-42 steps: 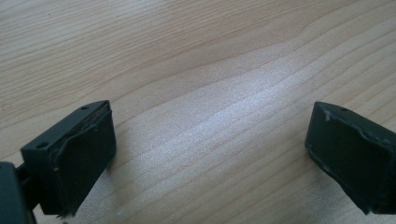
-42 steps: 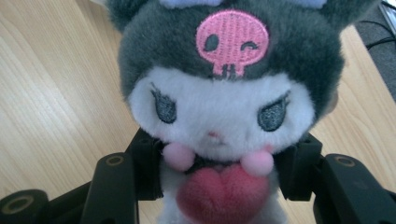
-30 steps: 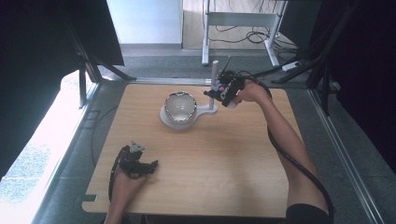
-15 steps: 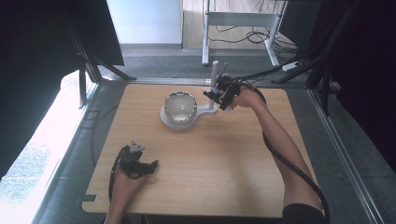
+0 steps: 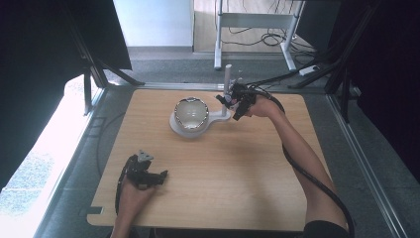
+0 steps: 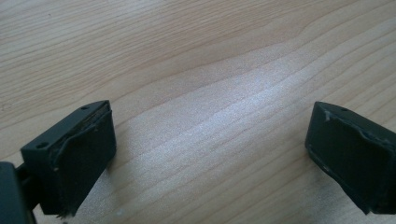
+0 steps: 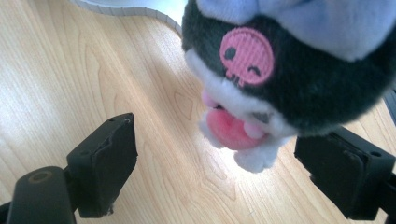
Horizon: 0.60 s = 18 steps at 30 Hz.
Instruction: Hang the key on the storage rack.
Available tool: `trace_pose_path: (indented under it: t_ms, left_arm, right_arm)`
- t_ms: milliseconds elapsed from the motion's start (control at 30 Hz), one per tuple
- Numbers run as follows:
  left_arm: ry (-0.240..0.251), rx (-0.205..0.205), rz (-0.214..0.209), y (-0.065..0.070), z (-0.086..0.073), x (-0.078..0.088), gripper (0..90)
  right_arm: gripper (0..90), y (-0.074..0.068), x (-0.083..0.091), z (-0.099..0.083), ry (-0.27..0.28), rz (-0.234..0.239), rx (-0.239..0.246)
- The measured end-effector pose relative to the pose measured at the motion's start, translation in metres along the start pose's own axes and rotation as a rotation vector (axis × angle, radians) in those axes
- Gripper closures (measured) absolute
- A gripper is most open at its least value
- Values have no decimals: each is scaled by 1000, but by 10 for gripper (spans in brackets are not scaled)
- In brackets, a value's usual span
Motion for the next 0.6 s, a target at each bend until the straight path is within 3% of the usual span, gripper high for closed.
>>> trace_pose_path:
  t_ms: [300, 600]
  left_arm:
    - [2, -1, 0, 0, 0, 0, 19]
    - [1, -1, 0, 0, 0, 0, 18]
  right_arm:
    - [130, -5, 16, -8, 26, -25, 14]
    - [133, -19, 27, -17, 40, -16, 45]
Point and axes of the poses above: each handheld gripper's, and its own axes: x roughly backward along the jaws, z roughly out of its top, y roughly to its right, the point moved 7 cm from there along -x, roughly forward along the jaws, and after that the axes turned 8 degrees about z, right-handed, at the moved point
